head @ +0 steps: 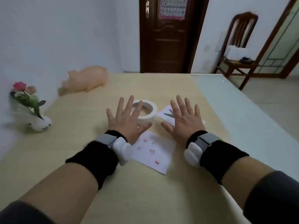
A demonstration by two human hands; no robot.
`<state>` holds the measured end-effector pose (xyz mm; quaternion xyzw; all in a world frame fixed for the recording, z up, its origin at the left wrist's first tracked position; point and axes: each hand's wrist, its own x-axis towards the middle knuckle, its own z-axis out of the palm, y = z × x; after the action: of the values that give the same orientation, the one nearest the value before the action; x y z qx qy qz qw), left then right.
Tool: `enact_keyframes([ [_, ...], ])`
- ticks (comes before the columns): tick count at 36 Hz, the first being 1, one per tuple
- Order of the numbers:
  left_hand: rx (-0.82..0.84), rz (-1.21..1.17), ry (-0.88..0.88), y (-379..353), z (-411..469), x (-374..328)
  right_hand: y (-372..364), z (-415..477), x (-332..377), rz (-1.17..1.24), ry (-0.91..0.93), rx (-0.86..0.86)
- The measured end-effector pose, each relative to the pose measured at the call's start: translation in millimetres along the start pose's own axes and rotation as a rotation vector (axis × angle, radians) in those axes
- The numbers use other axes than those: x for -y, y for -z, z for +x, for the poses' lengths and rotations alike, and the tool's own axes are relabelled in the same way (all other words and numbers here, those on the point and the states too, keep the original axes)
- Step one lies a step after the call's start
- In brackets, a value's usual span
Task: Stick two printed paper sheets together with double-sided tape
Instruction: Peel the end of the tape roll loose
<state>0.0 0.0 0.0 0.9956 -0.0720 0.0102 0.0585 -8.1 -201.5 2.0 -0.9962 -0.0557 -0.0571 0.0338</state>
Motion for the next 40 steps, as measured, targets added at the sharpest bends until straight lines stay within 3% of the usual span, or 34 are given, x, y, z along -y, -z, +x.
enact_keyframes([
  [21,0.107,-0.016,-0.122,6,24,19,-15,-27,5,0.037,0.041,0.084],
  [30,-0.111,-0.23,-0.169,17,32,22,-11,-29,2,0.162,0.071,0.042],
  [35,-0.318,-0.537,-0.134,36,17,26,-11,-29,2,0.196,0.093,-0.007],
  [40,-0.445,-1.105,-0.028,53,-3,22,-11,-31,1,0.271,0.107,-0.099],
])
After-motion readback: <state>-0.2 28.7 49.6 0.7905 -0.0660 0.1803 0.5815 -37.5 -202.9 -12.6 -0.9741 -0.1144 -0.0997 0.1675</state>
